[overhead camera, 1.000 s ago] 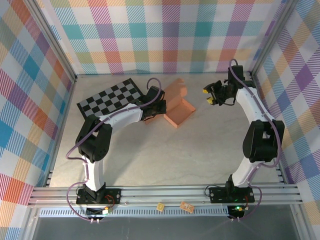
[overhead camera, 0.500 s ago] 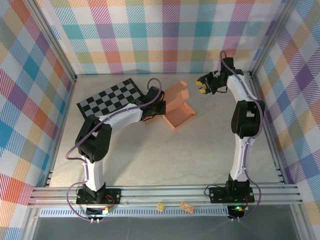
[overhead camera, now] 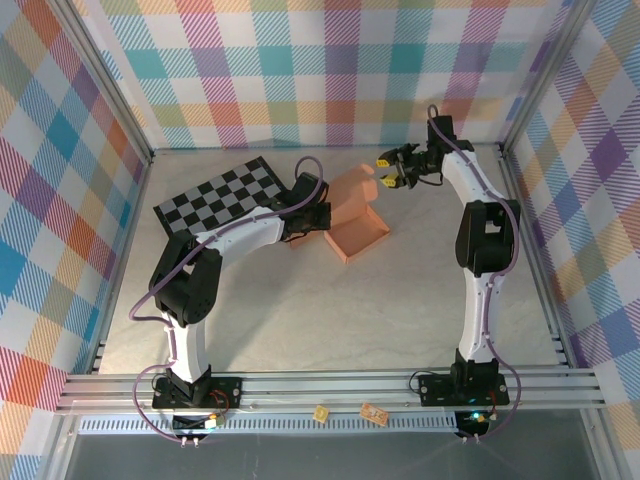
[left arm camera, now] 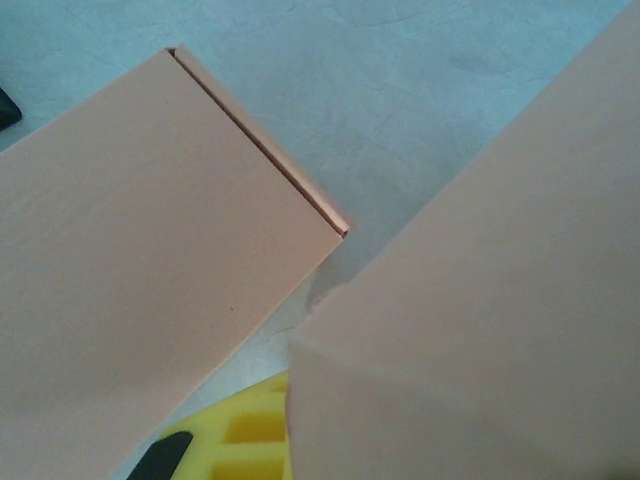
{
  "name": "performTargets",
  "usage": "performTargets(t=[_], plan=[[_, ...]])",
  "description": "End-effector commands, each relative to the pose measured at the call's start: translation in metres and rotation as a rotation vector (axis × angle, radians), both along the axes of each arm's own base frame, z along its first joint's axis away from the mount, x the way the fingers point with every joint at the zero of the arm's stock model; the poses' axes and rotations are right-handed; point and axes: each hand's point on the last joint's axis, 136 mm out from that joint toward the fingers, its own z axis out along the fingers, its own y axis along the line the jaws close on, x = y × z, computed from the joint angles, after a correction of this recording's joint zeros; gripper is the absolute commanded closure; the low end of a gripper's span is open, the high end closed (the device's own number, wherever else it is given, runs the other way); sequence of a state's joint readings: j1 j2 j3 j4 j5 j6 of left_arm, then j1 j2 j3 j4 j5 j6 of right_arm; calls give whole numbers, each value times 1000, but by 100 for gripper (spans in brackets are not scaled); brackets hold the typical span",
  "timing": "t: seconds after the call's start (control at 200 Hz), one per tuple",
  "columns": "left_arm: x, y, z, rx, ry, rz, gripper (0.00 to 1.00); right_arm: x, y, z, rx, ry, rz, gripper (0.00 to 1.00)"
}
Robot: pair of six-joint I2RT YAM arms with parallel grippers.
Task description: Fold the paper box
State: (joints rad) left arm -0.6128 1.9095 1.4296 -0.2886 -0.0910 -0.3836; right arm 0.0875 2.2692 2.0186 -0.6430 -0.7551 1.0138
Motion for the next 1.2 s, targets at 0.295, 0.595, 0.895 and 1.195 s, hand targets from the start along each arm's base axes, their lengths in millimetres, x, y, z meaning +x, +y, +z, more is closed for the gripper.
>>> performTargets(t=[0.295, 0.595, 0.895, 1.195], plan=[[1, -4, 24, -16, -38, -24, 100, -39, 8, 12, 102, 119, -89, 55], [-1, -6, 27, -9, -43, -62, 100, -21, 3, 15, 125, 108, -101, 53], [-2, -10, 25, 7, -42, -87, 100, -35, 15, 7, 159, 205, -77, 50], [2, -14, 26, 0, -49, -91, 100, -54, 19, -8, 168, 261, -73, 48]])
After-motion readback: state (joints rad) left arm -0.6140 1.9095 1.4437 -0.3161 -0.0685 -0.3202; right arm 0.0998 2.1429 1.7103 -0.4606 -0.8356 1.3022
